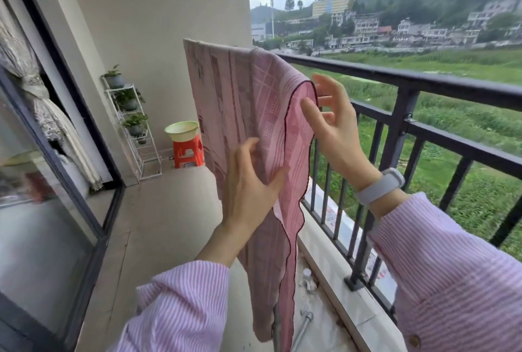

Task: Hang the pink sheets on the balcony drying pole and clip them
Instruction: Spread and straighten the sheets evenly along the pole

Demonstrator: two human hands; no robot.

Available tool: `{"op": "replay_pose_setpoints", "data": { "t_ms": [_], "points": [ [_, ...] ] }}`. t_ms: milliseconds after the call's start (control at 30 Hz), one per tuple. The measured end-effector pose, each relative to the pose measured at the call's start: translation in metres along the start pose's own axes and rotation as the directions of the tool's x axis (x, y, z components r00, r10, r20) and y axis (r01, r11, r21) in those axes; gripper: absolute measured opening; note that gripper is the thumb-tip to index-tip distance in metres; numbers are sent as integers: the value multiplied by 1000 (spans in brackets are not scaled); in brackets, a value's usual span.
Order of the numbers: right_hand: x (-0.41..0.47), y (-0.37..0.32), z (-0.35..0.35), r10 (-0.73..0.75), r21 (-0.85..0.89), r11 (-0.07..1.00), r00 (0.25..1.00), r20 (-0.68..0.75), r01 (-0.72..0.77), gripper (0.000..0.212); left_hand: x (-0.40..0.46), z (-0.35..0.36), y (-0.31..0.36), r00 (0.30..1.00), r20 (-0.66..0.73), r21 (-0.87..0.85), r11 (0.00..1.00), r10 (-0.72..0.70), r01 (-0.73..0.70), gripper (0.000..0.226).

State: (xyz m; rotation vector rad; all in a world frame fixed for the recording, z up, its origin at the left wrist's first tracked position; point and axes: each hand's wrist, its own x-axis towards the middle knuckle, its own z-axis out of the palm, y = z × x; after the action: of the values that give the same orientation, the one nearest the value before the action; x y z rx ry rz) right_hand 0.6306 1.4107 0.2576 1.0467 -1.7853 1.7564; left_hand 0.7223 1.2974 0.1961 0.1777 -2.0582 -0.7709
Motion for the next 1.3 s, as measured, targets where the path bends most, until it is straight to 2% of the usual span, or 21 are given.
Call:
{"op": "replay_pose_setpoints", "data": {
  "t_ms": [100, 167, 233, 267, 367, 500, 600, 700, 767, 833, 900, 933, 1133, 1233, 1300],
  "points": [
    [24, -18, 10, -27, -157, 987, 999, 23, 30, 43, 26, 8, 15, 999, -18, 60, 998, -29, 30, 61],
    [32, -19, 17, -76, -304, 950, 997, -4, 72, 26, 31, 14, 14, 998, -60, 31, 999, -36, 38, 36],
    [34, -17, 17, -138, -338, 936, 986, -89, 100, 28, 31, 16, 8, 993, -113, -12, 1000, 24, -25, 11],
    [34, -16, 15, -171, -329, 937, 977, -131, 120, 29, 30, 15, 5, 992, -118, -42, 998, 47, -53, 8],
    [34, -19, 15, -252, -326, 929, 945, -210, 175, 24, 33, 7, -1, 991, -63, -119, 985, 116, -123, 12],
    [24, -18, 24, -252, -391, 904, 953, -167, 170, 24, 41, -5, -16, 944, 149, -138, 952, 294, -275, 30],
    [19, -28, 36, -402, -541, 794, 908, -123, 278, 41, 56, -13, -35, 948, 133, -181, 947, 290, -265, 28],
    [25, -43, 59, -547, -739, 554, 837, 24, 384, 36, 81, -24, -57, 957, 143, -150, 961, 252, -230, 22],
    [32, -47, 85, -468, -860, 334, 860, 204, 386, 37, 100, -33, -78, 957, 168, -105, 969, 237, -222, 17],
    [43, -45, 114, -269, -921, 119, 905, 330, 371, 45, 121, -42, -102, 956, 185, -63, 974, 228, -220, 16],
    [58, -41, 138, -46, -939, -58, 939, 341, 338, 58, 141, -53, -128, 957, 186, -31, 975, 222, -220, 18],
    [68, -36, 148, 32, -941, -109, 947, 318, 320, 63, 151, -58, -141, 955, 192, -21, 974, 225, -225, 18],
    [108, -13, 200, 167, -975, -196, 983, 75, 108, 69, 215, -74, -193, 916, 259, -3, 949, 306, -316, 19],
    [120, -1, 222, 208, -967, -246, 978, 20, 72, 72, 244, -64, -208, 892, 304, -31, 939, 335, -342, 21],
    [129, 8, 229, 212, -971, -236, 977, -8, 43, 73, 263, -51, -211, 862, 338, -66, 923, 378, -379, 24]
  ]
}}
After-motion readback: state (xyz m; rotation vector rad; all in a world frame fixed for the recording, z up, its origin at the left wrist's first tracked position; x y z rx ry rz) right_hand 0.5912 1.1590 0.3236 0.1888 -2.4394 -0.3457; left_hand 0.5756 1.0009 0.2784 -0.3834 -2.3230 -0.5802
